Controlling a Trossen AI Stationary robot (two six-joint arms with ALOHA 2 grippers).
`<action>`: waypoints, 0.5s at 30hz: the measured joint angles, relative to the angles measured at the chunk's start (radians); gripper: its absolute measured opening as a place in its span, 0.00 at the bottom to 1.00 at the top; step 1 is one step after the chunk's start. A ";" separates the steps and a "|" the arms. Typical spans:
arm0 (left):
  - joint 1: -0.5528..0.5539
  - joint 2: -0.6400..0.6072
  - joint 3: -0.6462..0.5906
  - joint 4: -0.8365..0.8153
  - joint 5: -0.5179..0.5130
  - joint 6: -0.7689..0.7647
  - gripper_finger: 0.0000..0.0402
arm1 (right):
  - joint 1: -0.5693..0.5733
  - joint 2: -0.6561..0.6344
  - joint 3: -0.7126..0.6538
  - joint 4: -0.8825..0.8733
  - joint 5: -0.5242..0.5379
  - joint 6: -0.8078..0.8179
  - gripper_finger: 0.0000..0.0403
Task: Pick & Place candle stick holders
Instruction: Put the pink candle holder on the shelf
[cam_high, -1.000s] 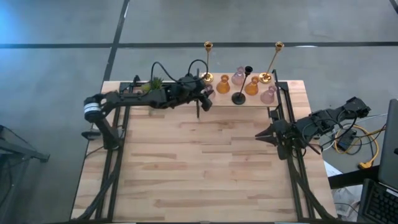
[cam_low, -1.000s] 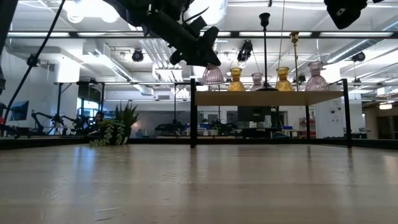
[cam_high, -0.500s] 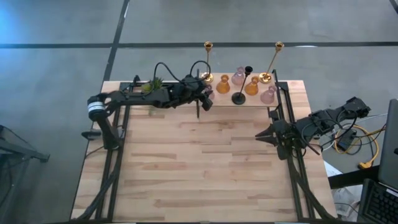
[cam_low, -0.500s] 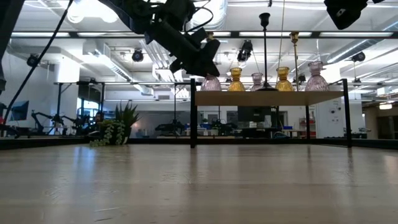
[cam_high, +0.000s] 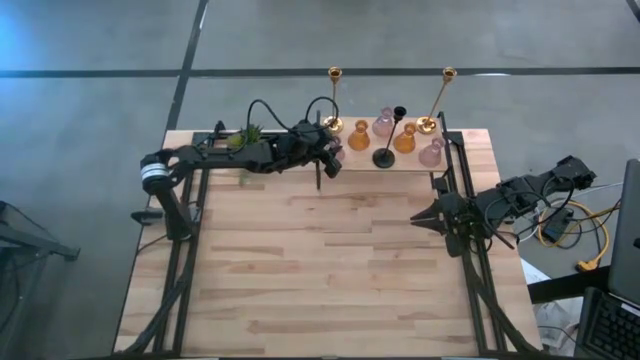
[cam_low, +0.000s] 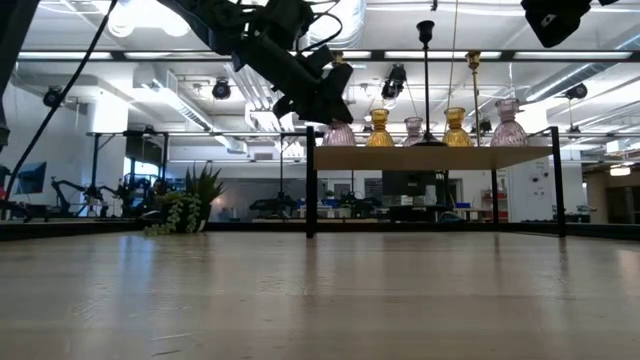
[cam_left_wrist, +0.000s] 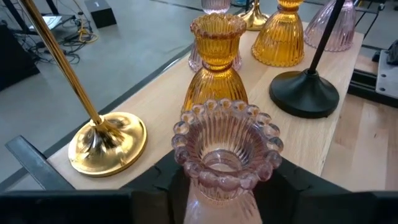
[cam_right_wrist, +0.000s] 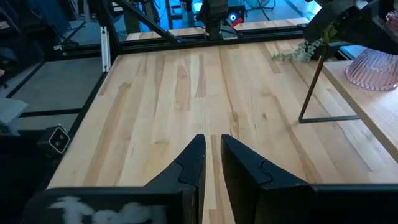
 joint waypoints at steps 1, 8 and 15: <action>0.001 0.000 0.000 -0.004 0.000 0.001 0.39 | 0.000 0.000 0.000 0.000 0.000 0.000 0.11; 0.006 0.001 0.002 -0.011 0.001 0.015 0.51 | 0.000 0.000 0.000 0.000 -0.001 0.011 0.11; 0.007 0.001 0.004 -0.001 0.002 0.033 0.52 | 0.000 0.000 0.000 0.000 -0.002 0.018 0.11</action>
